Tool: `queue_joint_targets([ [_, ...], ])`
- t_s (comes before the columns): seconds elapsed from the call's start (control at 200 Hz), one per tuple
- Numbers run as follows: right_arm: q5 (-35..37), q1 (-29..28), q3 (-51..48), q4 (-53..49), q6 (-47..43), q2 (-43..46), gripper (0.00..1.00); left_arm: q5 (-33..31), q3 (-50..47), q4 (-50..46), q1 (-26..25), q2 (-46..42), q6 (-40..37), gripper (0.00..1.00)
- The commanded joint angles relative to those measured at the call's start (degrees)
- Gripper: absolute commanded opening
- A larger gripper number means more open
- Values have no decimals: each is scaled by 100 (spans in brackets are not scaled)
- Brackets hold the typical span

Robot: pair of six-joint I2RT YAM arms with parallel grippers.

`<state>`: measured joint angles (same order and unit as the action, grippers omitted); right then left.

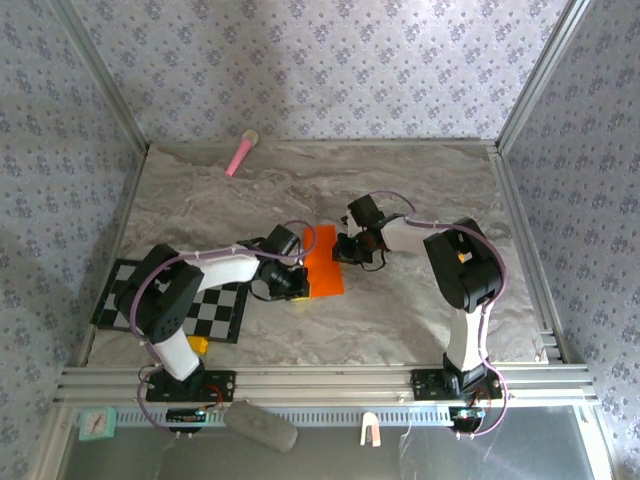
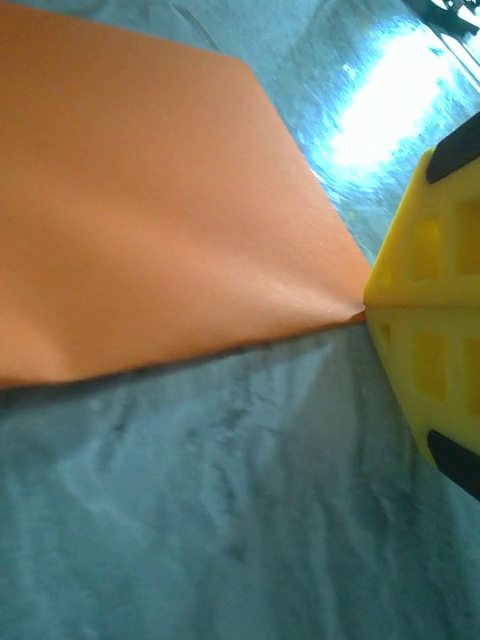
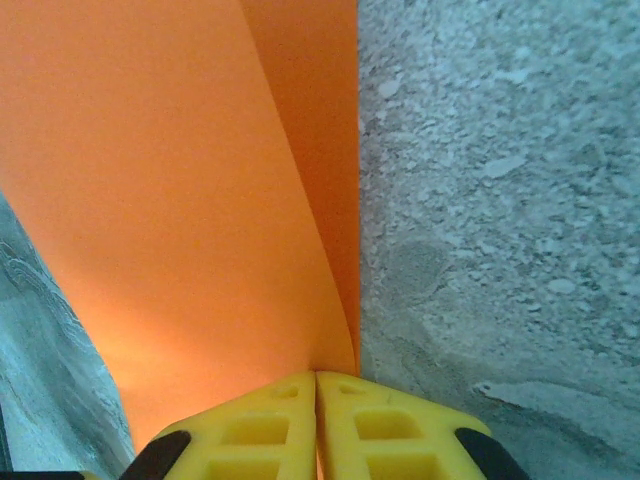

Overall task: Fold a paper plane with a square sheet of paper (pick it up from the middle)
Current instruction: First fold in half a square sheet of paper at the center of the table.

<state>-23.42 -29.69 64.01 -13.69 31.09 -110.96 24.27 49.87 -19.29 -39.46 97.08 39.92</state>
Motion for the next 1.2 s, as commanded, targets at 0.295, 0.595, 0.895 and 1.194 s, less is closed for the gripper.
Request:
queue_joint_targets([
  [0.295, 980, -1, -363, -1021, -24, -752, 10, -300, 1036, -168, 279, -189, 144, 11],
  [0.595, 980, 16, -267, -1184, -95, -800, 10, 95, 1616, 577, 513, 903, 385, 12],
  [0.895, 1028, 17, -284, -1187, -77, -835, 10, 166, 1437, 997, 586, 1282, 654, 15],
  [1.194, 1334, 16, -318, -1312, -112, -915, 10, -131, 742, 1496, 873, 1331, 902, 15],
])
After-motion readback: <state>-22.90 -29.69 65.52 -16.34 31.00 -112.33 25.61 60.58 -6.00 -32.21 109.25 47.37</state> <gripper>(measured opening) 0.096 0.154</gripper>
